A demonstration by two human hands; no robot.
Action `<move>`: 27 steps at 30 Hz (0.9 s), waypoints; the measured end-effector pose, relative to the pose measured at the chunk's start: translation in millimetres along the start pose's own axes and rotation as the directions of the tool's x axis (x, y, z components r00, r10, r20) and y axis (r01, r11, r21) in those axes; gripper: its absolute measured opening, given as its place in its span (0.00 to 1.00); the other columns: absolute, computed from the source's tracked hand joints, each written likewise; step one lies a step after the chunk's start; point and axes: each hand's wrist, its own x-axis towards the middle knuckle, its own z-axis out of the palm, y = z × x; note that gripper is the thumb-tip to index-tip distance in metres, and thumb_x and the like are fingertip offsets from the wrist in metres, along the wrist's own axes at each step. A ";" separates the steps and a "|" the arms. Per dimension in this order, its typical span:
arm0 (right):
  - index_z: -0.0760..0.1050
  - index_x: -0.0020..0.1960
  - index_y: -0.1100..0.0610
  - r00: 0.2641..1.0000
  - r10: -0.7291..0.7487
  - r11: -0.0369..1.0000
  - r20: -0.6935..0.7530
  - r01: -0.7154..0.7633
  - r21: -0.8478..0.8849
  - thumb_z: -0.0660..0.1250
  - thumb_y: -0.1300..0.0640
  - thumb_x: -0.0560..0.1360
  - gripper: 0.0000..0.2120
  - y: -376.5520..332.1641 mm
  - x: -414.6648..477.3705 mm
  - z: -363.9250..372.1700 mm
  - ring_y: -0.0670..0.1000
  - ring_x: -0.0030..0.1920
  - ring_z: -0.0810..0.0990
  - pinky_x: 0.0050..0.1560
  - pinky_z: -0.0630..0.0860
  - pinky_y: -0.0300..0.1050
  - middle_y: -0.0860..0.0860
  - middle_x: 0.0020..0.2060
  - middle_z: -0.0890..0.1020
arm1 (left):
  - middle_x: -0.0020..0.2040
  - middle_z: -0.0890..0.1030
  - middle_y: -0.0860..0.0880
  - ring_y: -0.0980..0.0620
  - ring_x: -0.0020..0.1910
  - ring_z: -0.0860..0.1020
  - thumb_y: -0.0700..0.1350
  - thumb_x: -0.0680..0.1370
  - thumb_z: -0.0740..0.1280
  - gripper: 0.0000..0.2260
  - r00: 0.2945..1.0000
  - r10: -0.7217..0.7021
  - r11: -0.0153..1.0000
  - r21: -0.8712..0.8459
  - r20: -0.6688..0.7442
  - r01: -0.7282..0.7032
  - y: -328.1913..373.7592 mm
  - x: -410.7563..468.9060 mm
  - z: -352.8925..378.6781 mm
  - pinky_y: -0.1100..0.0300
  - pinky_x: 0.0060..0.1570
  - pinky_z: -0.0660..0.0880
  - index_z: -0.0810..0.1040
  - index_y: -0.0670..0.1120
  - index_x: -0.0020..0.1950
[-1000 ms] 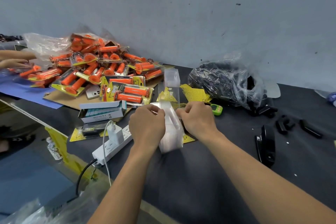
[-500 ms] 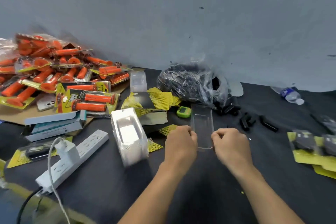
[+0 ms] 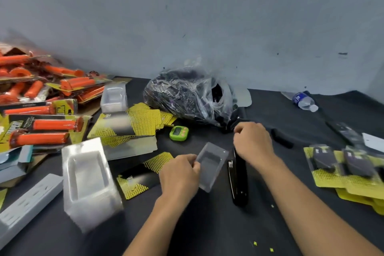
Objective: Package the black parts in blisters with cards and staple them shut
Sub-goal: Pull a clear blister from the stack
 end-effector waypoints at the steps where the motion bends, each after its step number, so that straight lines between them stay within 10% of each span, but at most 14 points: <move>1: 0.82 0.56 0.49 0.994 0.057 0.997 0.088 -0.053 -0.056 0.66 0.58 0.75 0.12 6.9 16.5 -0.3 0.59 0.62 0.76 0.59 0.73 0.52 0.54 0.56 0.84 | 0.49 0.86 0.56 0.51 0.51 0.82 0.53 0.82 0.64 0.10 1.000 0.018 1.000 -0.017 0.006 -0.017 -0.7 8.4 -0.5 0.55 0.45 0.78 0.85 0.61 0.57; 7: 0.79 0.64 0.54 0.929 -0.003 0.925 0.370 0.143 -0.352 0.68 0.57 0.79 0.14 37.8 43.4 24.8 0.60 0.63 0.77 0.60 0.73 0.48 0.56 0.64 0.78 | 0.69 0.79 0.53 0.55 0.64 0.76 0.53 0.79 0.70 0.20 0.999 -0.032 0.932 -0.362 0.013 0.034 -6.5 17.5 3.1 0.60 0.61 0.70 0.78 0.57 0.71; 13: 0.83 0.47 0.48 0.996 0.087 0.971 -0.026 -0.079 0.224 0.65 0.67 0.74 0.15 42.2 21.8 3.6 0.52 0.46 0.83 0.50 0.79 0.44 0.49 0.46 0.86 | 0.77 0.68 0.60 0.56 0.76 0.64 0.70 0.65 0.70 0.42 0.968 0.199 0.980 -0.046 0.151 -0.194 -7.9 6.5 4.8 0.53 0.73 0.63 0.65 0.63 0.78; 19: 0.85 0.39 0.51 0.995 -0.025 0.502 0.095 -0.070 0.862 0.61 0.68 0.80 0.20 -10.8 -36.7 -19.8 0.50 0.30 0.79 0.29 0.74 0.40 0.49 0.33 0.84 | 0.64 0.78 0.60 0.55 0.61 0.78 0.47 0.64 0.79 0.45 0.933 0.191 0.968 -0.214 0.306 -0.128 -21.2 28.5 -11.4 0.58 0.57 0.76 0.66 0.61 0.79; 23: 0.84 0.41 0.53 0.961 -0.165 0.667 0.224 -0.059 0.743 0.61 0.68 0.80 0.18 -27.8 -74.0 3.8 0.54 0.28 0.80 0.33 0.78 0.48 0.56 0.35 0.84 | 0.67 0.75 0.56 0.55 0.63 0.73 0.45 0.62 0.81 0.43 0.933 0.246 0.968 -0.113 0.262 -0.223 -37.8 28.5 -16.7 0.64 0.56 0.71 0.73 0.58 0.75; 27: 0.84 0.41 0.47 0.968 -0.177 0.848 0.180 0.056 0.528 0.63 0.63 0.79 0.16 -17.6 -91.0 17.4 0.42 0.35 0.82 0.39 0.77 0.34 0.43 0.37 0.85 | 0.72 0.68 0.56 0.54 0.74 0.64 0.43 0.66 0.77 0.40 0.944 0.251 0.966 0.005 0.215 -0.258 -42.9 25.0 -16.7 0.58 0.68 0.70 0.70 0.61 0.76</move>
